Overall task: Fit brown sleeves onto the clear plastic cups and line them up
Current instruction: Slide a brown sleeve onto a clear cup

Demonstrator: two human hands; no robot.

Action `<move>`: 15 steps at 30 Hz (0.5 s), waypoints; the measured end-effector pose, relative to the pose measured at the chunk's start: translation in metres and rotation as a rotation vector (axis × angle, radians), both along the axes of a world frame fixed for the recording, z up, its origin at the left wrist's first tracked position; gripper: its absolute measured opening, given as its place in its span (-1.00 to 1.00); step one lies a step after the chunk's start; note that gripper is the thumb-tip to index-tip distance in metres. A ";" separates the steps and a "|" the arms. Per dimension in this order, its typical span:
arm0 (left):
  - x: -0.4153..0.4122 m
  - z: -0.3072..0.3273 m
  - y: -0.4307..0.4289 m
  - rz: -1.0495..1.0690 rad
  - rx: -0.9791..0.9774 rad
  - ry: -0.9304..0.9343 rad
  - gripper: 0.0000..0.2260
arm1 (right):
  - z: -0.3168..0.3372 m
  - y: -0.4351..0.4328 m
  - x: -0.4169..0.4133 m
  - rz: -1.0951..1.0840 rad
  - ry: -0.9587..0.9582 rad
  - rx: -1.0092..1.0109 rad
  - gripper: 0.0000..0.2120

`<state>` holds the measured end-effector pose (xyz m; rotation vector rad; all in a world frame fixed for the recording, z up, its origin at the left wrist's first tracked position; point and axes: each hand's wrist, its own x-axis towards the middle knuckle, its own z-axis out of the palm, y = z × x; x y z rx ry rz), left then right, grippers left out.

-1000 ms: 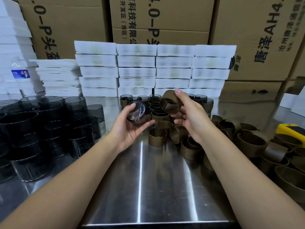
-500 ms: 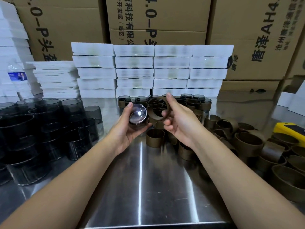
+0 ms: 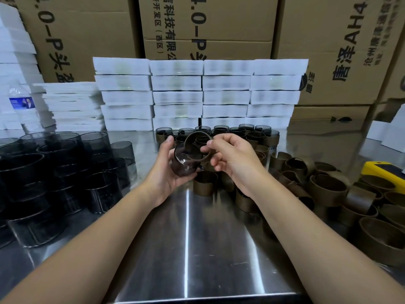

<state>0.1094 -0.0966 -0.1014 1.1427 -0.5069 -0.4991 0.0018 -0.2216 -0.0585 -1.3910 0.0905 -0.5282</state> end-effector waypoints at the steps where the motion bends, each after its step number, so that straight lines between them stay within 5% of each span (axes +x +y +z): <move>1: -0.002 0.000 -0.001 0.005 0.013 -0.039 -0.46 | -0.001 0.001 0.001 -0.004 -0.001 -0.029 -0.90; 15: -0.003 -0.006 -0.003 -0.072 -0.032 -0.134 -0.34 | -0.007 0.002 0.001 -0.033 -0.059 -0.259 -0.83</move>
